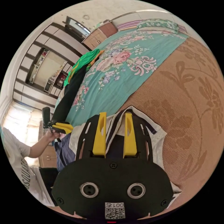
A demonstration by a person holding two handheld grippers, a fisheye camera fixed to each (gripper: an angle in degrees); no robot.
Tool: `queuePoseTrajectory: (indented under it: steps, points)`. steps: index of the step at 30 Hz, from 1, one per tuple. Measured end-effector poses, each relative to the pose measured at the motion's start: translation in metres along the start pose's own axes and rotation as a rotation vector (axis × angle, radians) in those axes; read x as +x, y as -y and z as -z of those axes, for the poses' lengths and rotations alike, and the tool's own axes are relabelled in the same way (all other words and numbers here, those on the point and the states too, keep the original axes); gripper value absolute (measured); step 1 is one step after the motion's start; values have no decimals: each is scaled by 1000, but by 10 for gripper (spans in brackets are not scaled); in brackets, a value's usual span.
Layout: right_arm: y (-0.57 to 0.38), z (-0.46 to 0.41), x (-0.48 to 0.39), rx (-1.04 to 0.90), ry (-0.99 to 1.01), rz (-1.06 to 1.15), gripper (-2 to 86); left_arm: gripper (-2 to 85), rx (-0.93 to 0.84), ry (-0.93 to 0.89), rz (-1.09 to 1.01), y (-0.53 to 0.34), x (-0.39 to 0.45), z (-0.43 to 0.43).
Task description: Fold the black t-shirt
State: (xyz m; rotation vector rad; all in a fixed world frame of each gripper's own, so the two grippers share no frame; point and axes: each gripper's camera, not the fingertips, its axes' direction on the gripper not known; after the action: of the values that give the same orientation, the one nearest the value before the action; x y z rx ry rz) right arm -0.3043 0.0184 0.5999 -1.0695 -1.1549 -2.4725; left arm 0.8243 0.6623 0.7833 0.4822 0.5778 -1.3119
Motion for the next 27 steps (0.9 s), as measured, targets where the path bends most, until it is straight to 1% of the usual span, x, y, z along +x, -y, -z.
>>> queuePoseTrajectory:
  steps: [1,4,6,10,13,15,17,19,22,24,25,26,27]
  points:
    - [0,-8,7,-14,-16,-44,76,25,-2,2,21,3,-8,1]
    - [-12,-12,18,1,-118,-55,34,20,-26,38,59,10,-26,1]
    - [-24,-9,26,31,-90,-48,22,6,-16,36,81,14,-36,2]
    - [-62,1,70,116,48,-142,12,-7,-15,90,88,17,-52,1]
    - [-88,-3,107,161,151,-219,8,-8,4,91,109,16,-65,3]
    - [-102,-8,118,183,142,-243,7,-9,11,89,121,15,-72,4]
    - [-118,-10,118,178,37,-201,6,-9,24,92,120,13,-76,7]
    - [-133,-10,112,177,13,-148,5,-9,51,141,110,6,-77,18]
    - [-174,-8,82,180,-25,7,5,-10,74,224,54,-9,-71,34]
    - [-209,-15,51,145,-96,115,6,-12,33,266,21,-22,-68,37]
    - [-237,-23,28,100,-165,184,6,-12,-11,301,-2,-33,-66,37]
    - [-268,-33,8,58,-250,207,6,-12,-37,322,-17,-38,-65,36]
    - [-285,-38,0,45,-285,197,6,-12,-96,375,-45,-51,-63,34]
